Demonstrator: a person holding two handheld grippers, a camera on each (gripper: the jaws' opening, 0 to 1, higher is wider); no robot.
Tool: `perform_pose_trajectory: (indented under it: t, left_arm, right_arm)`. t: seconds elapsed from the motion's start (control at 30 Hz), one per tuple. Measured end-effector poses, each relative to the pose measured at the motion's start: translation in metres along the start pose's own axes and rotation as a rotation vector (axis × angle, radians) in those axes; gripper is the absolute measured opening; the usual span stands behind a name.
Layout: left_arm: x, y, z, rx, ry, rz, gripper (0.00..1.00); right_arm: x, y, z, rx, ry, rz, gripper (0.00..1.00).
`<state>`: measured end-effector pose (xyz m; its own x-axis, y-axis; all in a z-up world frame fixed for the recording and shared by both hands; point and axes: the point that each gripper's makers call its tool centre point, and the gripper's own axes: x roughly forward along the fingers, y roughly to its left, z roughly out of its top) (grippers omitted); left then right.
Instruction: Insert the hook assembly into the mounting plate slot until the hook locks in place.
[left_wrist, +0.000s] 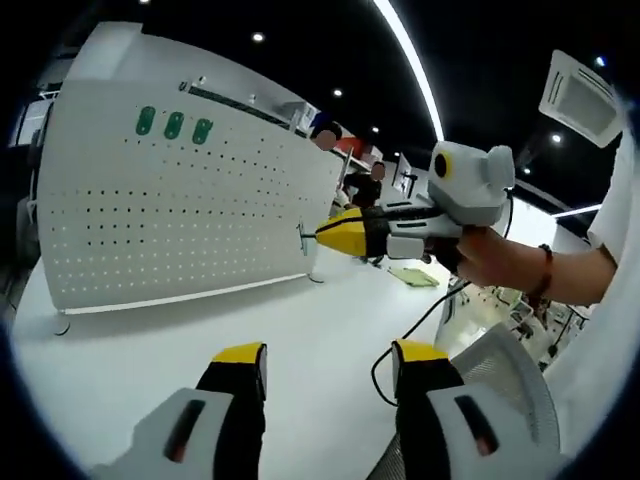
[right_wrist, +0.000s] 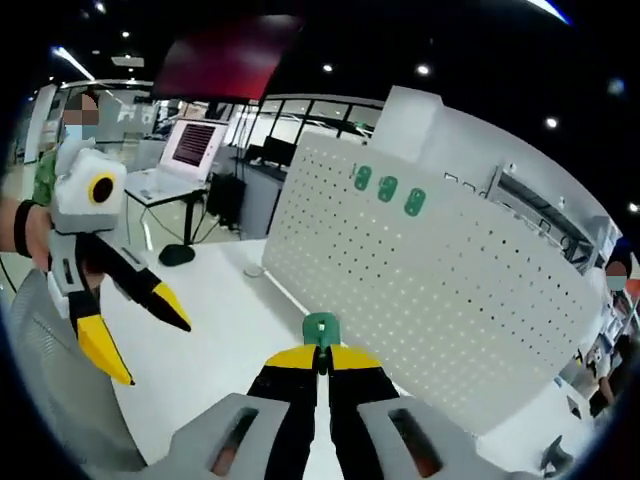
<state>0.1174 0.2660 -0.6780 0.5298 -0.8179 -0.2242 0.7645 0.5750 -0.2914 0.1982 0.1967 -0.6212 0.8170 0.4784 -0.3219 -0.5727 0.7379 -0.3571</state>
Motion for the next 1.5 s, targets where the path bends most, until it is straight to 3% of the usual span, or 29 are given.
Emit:
perform_pose_trajectory:
  t: [0.23, 0.43, 0.6, 1.0, 1.5]
  left_arm:
    - [-0.009, 0.015, 0.007, 0.128, -0.033, 0.124, 0.69]
    - [-0.016, 0.023, 0.007, 0.156, -0.038, 0.198, 0.80]
    - [-0.021, 0.029, 0.005, 0.185, -0.038, 0.240, 0.88]
    - [-0.034, 0.032, 0.010, 0.212, -0.038, 0.282, 0.88]
    - [-0.049, 0.035, 0.000, 0.206, -0.017, 0.285, 0.86]
  right_arm:
    - [0.007, -0.018, 0.015, 0.068, -0.040, -0.045, 0.01]
    - [0.011, -0.036, 0.029, 0.112, -0.097, -0.104, 0.01]
    - [0.017, -0.043, 0.034, 0.127, -0.099, -0.120, 0.01]
    - [0.027, -0.061, 0.048, 0.190, -0.138, -0.182, 0.01]
    - [0.039, -0.085, 0.063, 0.302, -0.167, -0.246, 0.01]
